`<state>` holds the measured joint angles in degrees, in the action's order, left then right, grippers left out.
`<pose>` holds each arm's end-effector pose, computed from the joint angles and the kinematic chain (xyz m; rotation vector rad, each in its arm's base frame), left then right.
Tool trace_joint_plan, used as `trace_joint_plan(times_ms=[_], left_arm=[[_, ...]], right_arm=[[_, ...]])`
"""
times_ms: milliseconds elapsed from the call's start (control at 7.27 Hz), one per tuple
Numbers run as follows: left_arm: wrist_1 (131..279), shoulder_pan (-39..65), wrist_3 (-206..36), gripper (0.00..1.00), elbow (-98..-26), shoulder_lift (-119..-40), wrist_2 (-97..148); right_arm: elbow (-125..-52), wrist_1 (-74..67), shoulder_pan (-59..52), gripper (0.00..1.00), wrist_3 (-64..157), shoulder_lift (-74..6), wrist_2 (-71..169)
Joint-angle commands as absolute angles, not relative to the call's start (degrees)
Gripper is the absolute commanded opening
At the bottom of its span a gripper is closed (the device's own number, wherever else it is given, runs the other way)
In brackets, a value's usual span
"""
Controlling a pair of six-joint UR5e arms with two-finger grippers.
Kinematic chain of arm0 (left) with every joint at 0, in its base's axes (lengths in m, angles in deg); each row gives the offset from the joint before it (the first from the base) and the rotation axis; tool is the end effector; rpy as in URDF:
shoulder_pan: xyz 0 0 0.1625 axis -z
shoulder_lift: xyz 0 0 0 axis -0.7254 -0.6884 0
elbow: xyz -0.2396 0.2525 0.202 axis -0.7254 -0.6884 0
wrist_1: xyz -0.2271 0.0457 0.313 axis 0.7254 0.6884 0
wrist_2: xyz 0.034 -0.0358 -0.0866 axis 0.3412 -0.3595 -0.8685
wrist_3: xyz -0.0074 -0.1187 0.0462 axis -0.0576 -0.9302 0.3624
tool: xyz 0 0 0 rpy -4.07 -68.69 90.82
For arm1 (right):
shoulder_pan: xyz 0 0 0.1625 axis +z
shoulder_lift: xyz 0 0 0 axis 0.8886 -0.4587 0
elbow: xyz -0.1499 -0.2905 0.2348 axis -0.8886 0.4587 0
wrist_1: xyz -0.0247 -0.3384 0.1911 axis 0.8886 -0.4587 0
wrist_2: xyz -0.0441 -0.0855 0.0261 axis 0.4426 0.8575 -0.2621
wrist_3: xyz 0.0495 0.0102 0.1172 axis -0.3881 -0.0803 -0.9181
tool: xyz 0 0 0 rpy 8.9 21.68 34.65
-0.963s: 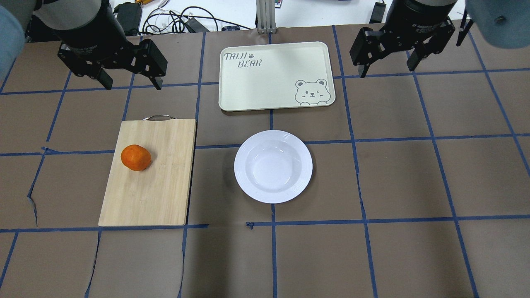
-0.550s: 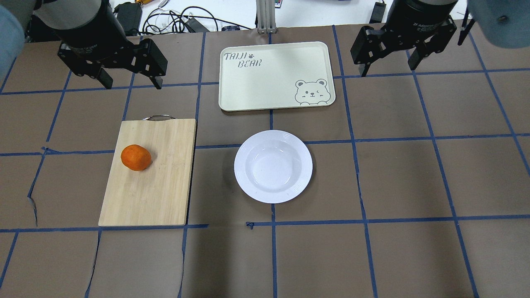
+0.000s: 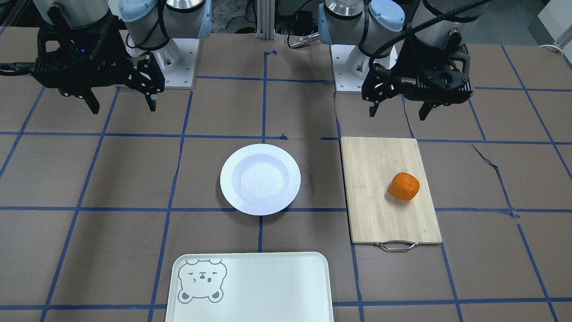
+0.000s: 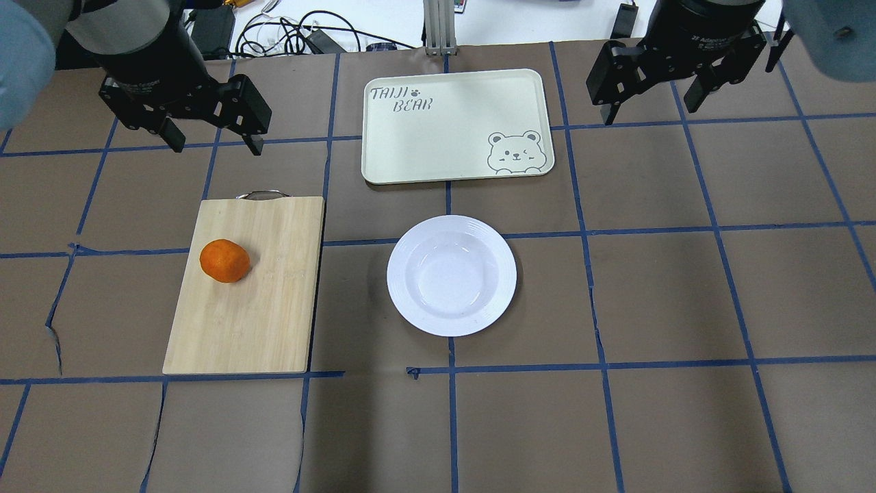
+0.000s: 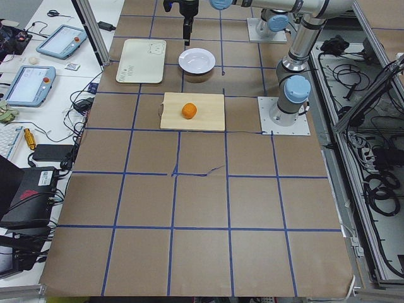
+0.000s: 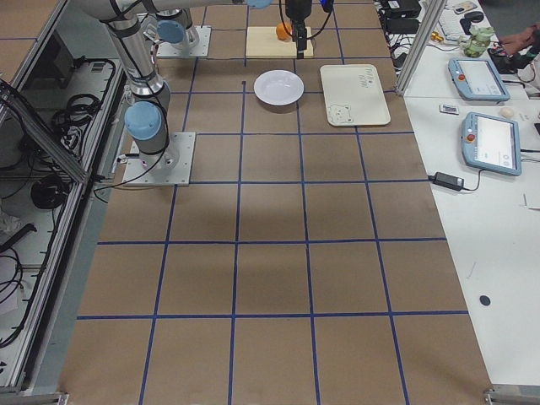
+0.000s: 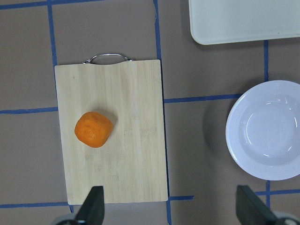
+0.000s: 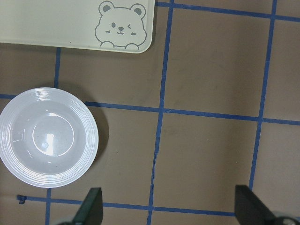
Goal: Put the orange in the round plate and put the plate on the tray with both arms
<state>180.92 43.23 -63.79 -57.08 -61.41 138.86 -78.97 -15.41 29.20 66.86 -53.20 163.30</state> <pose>-0.1268 -0.4773 0.4550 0.1694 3.1042 -0.0051 0.1465 -0.4774 0.4826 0.1644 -3.1111 0.1310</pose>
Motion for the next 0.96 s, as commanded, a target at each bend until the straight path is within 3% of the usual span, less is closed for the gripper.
trace_joint_plan(times_ms=[0,413,826], left_arm=[[177.76,41.05,-50.45,1.0,-63.21,-64.34,139.45],[163.19,35.51,-24.79,1.0,-74.81,-69.79,147.95],[151.39,34.45,-18.12,1.0,-82.57,-75.5,151.75]], right_arm=[[-78.94,-15.59,29.24,1.0,66.88,-53.26,163.38],[-78.77,-16.11,29.24,1.0,66.88,-53.26,163.2],[-78.94,-16.73,29.32,1.0,66.79,-53.26,162.85]])
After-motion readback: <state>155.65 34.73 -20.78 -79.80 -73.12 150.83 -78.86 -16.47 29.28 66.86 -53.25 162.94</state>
